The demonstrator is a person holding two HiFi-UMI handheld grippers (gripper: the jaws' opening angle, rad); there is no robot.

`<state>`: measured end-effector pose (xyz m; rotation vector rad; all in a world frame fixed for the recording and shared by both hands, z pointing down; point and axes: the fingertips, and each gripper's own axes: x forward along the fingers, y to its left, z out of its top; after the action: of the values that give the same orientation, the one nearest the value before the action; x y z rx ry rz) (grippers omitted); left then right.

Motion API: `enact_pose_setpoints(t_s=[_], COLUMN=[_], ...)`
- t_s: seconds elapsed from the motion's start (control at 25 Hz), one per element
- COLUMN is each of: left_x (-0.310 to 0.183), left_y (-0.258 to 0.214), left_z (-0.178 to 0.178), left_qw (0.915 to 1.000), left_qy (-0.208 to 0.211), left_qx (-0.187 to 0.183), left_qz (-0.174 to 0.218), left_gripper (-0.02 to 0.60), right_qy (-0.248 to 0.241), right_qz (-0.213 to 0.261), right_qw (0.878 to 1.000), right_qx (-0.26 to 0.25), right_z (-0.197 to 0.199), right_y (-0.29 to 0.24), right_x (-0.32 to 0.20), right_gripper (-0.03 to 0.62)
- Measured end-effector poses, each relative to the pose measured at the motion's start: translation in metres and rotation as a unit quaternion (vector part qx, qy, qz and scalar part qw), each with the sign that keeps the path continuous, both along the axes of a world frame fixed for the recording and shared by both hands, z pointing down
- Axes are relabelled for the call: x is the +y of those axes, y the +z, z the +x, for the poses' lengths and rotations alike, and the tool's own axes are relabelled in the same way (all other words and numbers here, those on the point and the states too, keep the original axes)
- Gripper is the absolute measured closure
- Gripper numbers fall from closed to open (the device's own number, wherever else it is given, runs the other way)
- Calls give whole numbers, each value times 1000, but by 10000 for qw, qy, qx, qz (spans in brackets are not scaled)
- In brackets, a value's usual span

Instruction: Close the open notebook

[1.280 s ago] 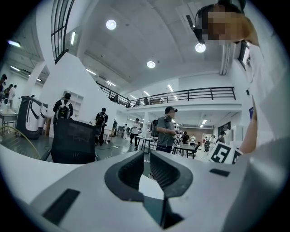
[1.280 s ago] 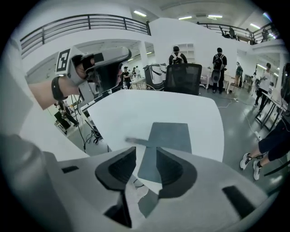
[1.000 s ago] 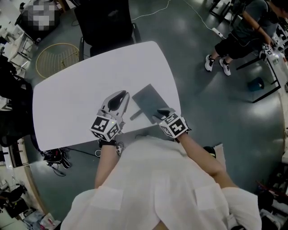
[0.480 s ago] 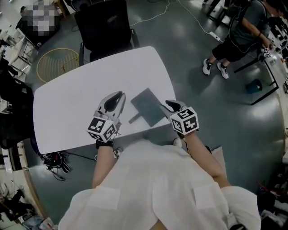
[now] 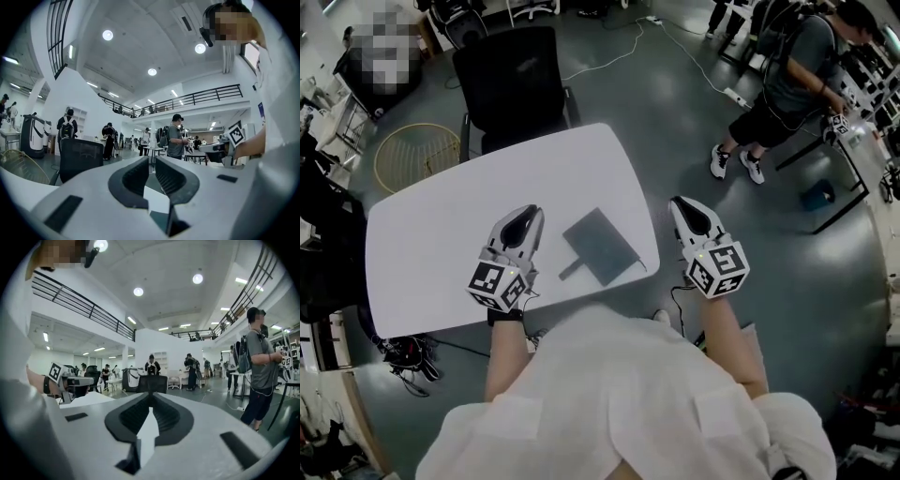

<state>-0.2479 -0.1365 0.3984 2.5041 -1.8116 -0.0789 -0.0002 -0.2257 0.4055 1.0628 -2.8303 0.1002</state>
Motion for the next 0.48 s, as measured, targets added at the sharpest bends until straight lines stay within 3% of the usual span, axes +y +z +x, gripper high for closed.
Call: enact_pose_setpoints(t_s=[0.16, 0.48], left_x=[3, 7], left_y=[-13, -22], left_z=[-4, -3], left_qw=[9999, 9997], left_qy=[-81, -169], left_qx=[-37, -40], left_qz=[128, 194], left_gripper=[540, 540], right_qy=[293, 606], right_qz=[343, 373], right_qw=[9989, 9974], right_qx=[-159, -81], right_z=[19, 43], right_y=[-20, -23], right_x=[0, -5], right_gripper=[589, 592])
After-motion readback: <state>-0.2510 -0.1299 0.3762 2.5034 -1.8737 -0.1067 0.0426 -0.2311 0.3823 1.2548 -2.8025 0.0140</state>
